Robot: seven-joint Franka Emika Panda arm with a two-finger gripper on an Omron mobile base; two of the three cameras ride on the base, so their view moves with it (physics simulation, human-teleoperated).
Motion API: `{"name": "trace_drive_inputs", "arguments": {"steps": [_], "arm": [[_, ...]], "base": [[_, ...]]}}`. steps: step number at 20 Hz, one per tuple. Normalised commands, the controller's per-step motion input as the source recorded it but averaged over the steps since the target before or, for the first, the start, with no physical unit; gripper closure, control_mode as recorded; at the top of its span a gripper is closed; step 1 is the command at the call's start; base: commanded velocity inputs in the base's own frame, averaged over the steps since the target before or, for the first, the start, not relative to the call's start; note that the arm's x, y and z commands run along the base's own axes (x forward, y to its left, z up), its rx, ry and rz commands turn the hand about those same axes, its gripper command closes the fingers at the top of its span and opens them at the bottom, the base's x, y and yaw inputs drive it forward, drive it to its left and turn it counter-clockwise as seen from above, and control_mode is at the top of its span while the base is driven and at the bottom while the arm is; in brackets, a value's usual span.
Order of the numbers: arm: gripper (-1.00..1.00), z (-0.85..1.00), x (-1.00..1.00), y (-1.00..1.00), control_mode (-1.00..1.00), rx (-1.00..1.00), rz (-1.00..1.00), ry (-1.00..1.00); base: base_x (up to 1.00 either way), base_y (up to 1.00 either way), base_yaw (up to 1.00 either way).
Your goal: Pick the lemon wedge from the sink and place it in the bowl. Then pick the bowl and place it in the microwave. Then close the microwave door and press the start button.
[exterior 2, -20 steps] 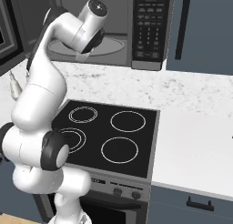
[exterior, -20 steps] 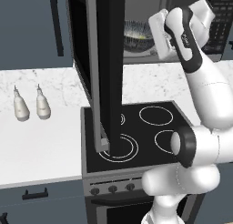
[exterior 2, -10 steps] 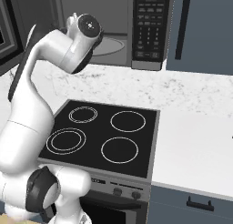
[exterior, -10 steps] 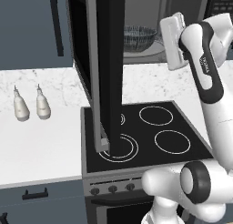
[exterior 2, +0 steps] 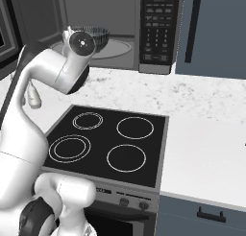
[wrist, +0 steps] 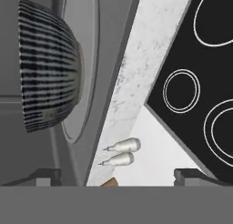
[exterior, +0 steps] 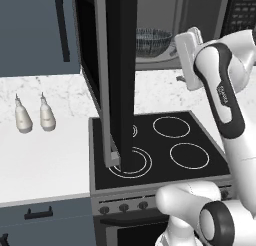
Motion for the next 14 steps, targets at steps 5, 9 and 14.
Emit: {"name": "trace_drive_inputs", "arguments": {"steps": [5,9,14], "arm": [[-1.0,0.0,-0.22,-0.09,-1.0,-0.27,-0.04,-0.09],[-1.0,0.01,0.0,-0.07,-1.0,-0.28,-0.09,0.0],[-1.0,-0.06,0.0,-0.06,-1.0,-0.26,-0.08,-0.03]], "base": [[0.0,0.0,0.0],[0.0,0.0,0.0],[0.0,0.0,0.0]]}}
